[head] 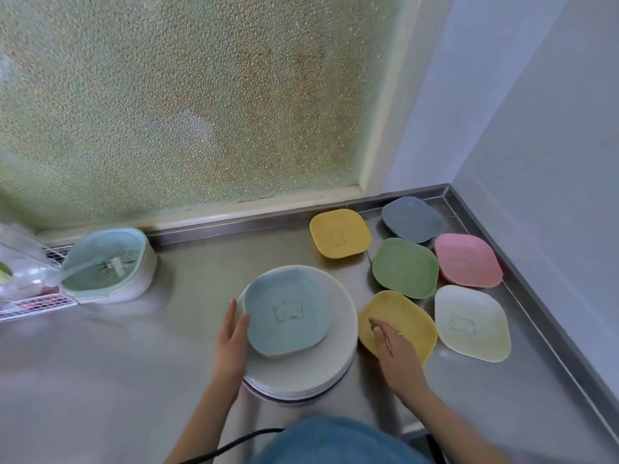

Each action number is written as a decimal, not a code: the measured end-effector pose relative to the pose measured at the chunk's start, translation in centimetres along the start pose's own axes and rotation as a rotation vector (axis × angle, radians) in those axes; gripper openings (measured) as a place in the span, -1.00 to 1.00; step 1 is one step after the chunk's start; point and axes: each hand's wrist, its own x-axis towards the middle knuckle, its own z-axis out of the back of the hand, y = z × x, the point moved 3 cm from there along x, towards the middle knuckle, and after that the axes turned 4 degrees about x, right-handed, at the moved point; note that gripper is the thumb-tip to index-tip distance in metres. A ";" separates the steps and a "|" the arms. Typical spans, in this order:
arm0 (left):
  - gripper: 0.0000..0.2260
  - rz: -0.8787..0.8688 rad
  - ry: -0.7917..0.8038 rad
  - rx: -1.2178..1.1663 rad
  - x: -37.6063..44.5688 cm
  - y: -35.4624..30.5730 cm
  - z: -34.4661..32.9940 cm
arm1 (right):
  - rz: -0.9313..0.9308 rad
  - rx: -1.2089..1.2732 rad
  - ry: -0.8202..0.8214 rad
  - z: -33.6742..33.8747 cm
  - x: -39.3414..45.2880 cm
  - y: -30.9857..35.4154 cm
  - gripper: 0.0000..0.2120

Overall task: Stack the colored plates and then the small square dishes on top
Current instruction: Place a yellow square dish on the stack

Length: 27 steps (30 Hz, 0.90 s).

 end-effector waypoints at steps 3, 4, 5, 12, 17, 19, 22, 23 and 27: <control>-0.61 -0.059 -0.075 0.048 -0.2 -0.1 -0.4 | 0.048 -0.287 0.150 0.0 -0.5 -3.0 -0.66; -0.62 -0.081 -0.076 0.076 -0.3 0.0 -0.6 | 0.093 -0.368 0.179 -0.1 -0.6 -3.6 -0.67; -0.61 -0.092 -0.074 0.096 -0.4 0.2 -0.7 | 0.145 -0.414 0.188 -0.2 -0.6 -3.9 -0.68; -0.60 -0.104 -0.108 0.146 -0.5 0.0 -0.9 | 0.249 -0.263 0.001 -0.1 -0.9 -3.6 -0.69; -0.54 -0.133 -0.124 0.166 -0.6 0.0 -1.2 | 0.337 -0.037 -0.224 2.6 -1.2 -0.5 -0.68; -0.54 -0.131 -0.129 0.186 -0.8 -0.1 -1.3 | 0.421 0.045 -0.300 3.5 -1.4 1.7 -0.71; -0.51 -0.144 -0.146 0.211 -0.9 -0.1 -1.3 | 0.591 0.061 -0.334 3.8 -1.3 5.1 -0.70; -0.48 -0.153 -0.151 0.206 -0.9 -0.1 -1.3 | 0.639 0.052 -0.313 3.6 -1.1 6.3 -0.70; -0.46 -0.141 -0.164 0.198 -1.2 0.0 -1.3 | 0.850 -0.031 -0.189 1.3 -1.2 10.9 -0.67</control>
